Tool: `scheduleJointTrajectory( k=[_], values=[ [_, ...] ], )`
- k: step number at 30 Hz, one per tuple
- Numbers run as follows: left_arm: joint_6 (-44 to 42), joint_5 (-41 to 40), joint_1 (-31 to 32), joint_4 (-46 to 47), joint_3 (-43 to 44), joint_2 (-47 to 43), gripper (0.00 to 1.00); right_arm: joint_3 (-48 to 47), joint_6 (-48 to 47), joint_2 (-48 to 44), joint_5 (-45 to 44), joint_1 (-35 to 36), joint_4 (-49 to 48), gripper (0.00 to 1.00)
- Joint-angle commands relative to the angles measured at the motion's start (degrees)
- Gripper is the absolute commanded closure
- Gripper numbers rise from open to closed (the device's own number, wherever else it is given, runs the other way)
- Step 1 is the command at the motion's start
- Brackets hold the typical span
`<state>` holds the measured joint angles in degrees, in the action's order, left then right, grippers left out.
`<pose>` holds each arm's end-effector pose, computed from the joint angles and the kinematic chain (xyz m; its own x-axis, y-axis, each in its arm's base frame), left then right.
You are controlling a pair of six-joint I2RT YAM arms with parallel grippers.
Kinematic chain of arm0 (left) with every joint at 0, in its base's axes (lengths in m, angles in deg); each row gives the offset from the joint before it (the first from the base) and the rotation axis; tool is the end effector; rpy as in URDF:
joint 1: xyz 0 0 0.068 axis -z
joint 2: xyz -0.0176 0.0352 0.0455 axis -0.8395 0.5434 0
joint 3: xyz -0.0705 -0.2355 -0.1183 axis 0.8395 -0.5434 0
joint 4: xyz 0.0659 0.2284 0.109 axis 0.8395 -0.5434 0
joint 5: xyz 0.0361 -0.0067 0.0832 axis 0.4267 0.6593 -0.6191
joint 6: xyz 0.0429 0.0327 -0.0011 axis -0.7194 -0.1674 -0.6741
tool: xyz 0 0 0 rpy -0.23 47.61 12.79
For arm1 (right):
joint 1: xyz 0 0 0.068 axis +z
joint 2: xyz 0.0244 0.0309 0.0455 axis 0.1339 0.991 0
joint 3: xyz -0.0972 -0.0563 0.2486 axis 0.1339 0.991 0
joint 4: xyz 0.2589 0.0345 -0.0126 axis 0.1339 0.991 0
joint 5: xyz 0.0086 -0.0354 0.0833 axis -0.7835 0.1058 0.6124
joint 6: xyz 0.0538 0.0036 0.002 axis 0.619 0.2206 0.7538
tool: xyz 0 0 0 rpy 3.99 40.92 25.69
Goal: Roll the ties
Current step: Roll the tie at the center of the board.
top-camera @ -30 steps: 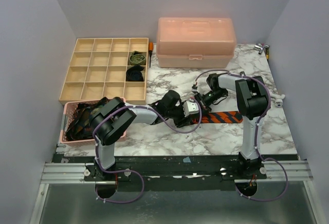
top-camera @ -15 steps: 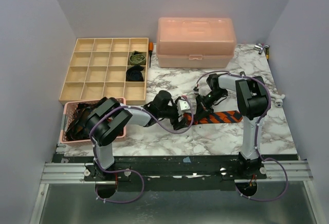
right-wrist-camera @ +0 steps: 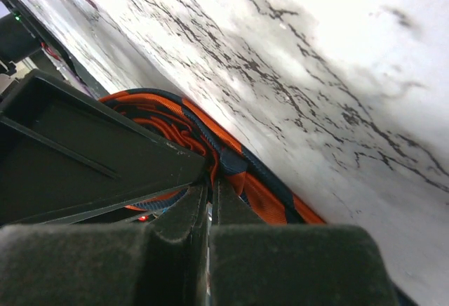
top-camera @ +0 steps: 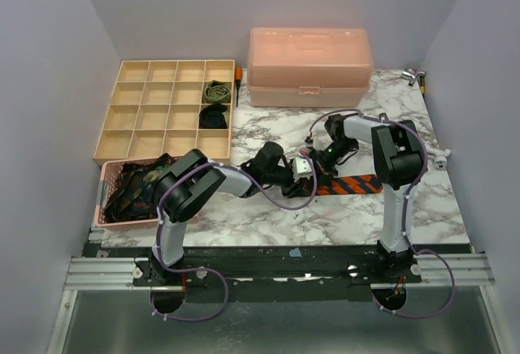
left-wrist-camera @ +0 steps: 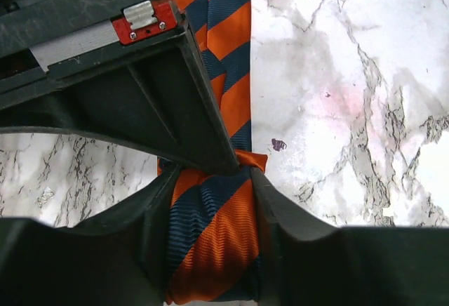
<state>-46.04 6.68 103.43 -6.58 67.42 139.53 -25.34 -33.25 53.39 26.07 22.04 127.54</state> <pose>0.2518 -0.2954 0.1273 -0.0952 0.3538 -0.9305 0.9943 0.0780 -0.0720 0.3427 0.1130 0.1064 -0.9316 -0.3344 0.1426 -0.1462 0.7037 0.6953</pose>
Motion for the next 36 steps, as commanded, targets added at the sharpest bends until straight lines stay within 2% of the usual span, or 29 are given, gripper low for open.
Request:
scheduleJointTrajectory(
  k=[1, 2, 5, 7, 13, 19, 27, 30, 33, 36],
  values=[
    [-3.89, -3.55, -0.07, -6.52, -1.02, -0.58, 0.72, -0.16, -3.21, 2.13, -14.52, 0.07, -6.59, 1.0],
    [-4.6, -3.95, -0.07, -7.28, -2.02, -0.95, 0.74, -0.53, -3.27, 1.36, -12.96, -0.16, -5.19, 0.97],
    [-5.74, -4.6, -0.07, -10.2, -2.83, -1.31, 0.77, -1.29, -3.78, -1.5, -7.22, -1.41, -1.65, 0.74],
    [-5.56, -4.94, -0.07, -11.97, -2.08, -0.96, 0.77, -1.81, -4.1, -3.62, -2.74, -2.01, 0.39, 0.64],
    [-4.98, -6.23, -0.1, -14.67, 0.69, 0.16, 0.76, -0.68, -5.27, -5.37, 9.25, -1.96, 3.83, 0.54],
    [-5.42, -5.64, -0.19, -16.1, 2.02, 0.48, 0.74, -2.07, -6.39, -3.22, 12.48, -1.78, 4.88, 0.48],
    [-5.07, -5.34, -0.15, -17.46, 2.98, 0.75, 0.71, -4.27, -6.05, 2.11, 8.51, 0.2, 1.38, 0.53],
    [-5.07, -5.23, -0.2, -18.29, 3.58, 1.08, 0.7, -1.94, -6.74, 3.39, 6.89, 0.77, -0.03, 0.61],
    [-4.89, -4.71, -0.2, -18.57, 3.72, 1.09, 0.69, -0.91, -6.34, 4.55, 2.75, 0.77, -2.05, 0.73],
    [-4.77, -3.45, -0.28, -18.67, 3.63, 0.86, 0.67, -0.57, -5.32, 5.51, -2.23, 0.68, -4.11, 0.98]
  ],
)
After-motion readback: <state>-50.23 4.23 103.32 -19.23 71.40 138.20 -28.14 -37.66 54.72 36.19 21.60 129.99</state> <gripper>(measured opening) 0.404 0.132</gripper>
